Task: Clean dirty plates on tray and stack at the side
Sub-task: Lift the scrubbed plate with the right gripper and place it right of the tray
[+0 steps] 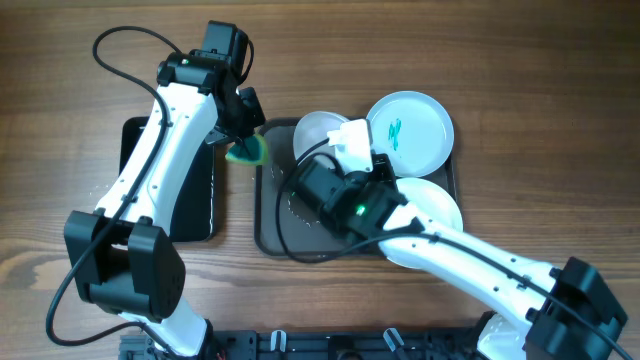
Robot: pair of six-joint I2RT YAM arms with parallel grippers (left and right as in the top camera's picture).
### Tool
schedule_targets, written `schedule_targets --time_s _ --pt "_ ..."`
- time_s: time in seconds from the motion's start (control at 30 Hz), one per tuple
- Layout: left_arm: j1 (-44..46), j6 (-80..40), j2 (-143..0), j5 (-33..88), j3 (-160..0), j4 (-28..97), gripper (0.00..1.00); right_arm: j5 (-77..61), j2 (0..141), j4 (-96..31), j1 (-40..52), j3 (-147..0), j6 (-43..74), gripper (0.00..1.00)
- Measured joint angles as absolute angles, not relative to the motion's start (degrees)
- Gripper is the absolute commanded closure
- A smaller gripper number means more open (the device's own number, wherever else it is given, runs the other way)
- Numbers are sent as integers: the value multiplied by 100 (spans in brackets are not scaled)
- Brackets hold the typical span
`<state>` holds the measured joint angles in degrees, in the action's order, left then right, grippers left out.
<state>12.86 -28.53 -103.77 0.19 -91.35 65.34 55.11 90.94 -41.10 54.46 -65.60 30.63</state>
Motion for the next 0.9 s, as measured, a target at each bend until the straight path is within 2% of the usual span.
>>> schedule_targets --time_s 0.23,0.37,0.47,0.6,0.67,0.8,0.9 --pt "1286 -2853 -10377 34 -9135 6530 96 8047 9094 -3577 6130 -6545 2080 96" --pt "1286 -2853 -10377 36 -9135 6514 96 8399 9094 -2659 6141 -6517 1170 96" --pt "1286 -2853 -10377 36 -9135 6514 96 8289 9089 -2543 6141 -6517 882 96" --pt "1286 -2853 -10377 36 -9135 6514 96 6956 9085 -3201 5922 -6521 1295 96" --pt "1286 -2853 -10377 36 -9135 6512 96 5658 9076 -3577 5518 -6506 1758 95" --pt "1286 -2853 -10377 36 -9135 6523 96 2268 9030 -3361 4359 -6501 2104 96" --pt "1288 -2853 -10377 36 -9135 6532 96 -99 8718 -3404 2838 -6501 2189 96"
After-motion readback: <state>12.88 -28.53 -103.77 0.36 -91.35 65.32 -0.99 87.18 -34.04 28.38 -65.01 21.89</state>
